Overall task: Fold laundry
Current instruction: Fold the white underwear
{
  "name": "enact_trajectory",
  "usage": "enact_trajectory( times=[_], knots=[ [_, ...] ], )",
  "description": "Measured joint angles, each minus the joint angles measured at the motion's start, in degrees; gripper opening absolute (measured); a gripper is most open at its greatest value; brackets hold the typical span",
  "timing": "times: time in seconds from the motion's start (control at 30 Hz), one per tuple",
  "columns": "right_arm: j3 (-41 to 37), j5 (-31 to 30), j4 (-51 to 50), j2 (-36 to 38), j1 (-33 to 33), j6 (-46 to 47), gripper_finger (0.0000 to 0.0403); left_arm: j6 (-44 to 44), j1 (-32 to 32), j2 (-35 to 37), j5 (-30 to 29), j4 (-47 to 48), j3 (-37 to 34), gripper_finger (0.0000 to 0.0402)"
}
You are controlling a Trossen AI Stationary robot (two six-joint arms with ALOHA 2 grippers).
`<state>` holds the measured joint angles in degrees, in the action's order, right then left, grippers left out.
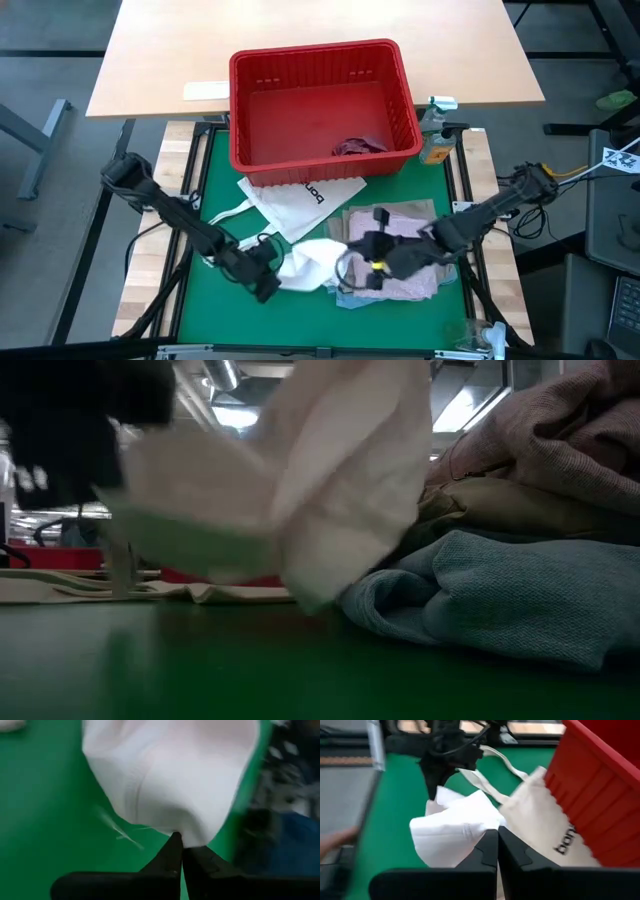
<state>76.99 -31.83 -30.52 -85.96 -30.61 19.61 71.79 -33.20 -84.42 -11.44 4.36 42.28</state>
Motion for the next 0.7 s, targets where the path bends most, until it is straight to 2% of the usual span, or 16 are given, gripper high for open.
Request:
enact_trajectory(
  times=[0.2, 0.4, 0.5, 0.7],
  knots=[
    [0.0, 0.0, 1.2, 4.5, -5.5, 4.5, 0.0001, 0.0, -5.1, 7.7, 1.7, -2.6, 0.0, 0.0001],
    [0.0, 0.0, 5.1, 7.8, -12.4, 7.1, 0.0001, -1.3, -8.3, 13.5, 1.5, -10.1, 0.0, 0.0],
    [0.0, -0.2, 6.0, 8.7, -16.4, 8.7, 0.0001, -4.5, -8.9, 14.1, 0.4, -15.7, 0.0, 0.0],
    [0.0, -6.2, 9.8, 8.7, -25.2, 14.2, 0.0001, -6.4, -8.3, 13.6, -1.3, -22.7, 0.0, 0.0]
  ],
)
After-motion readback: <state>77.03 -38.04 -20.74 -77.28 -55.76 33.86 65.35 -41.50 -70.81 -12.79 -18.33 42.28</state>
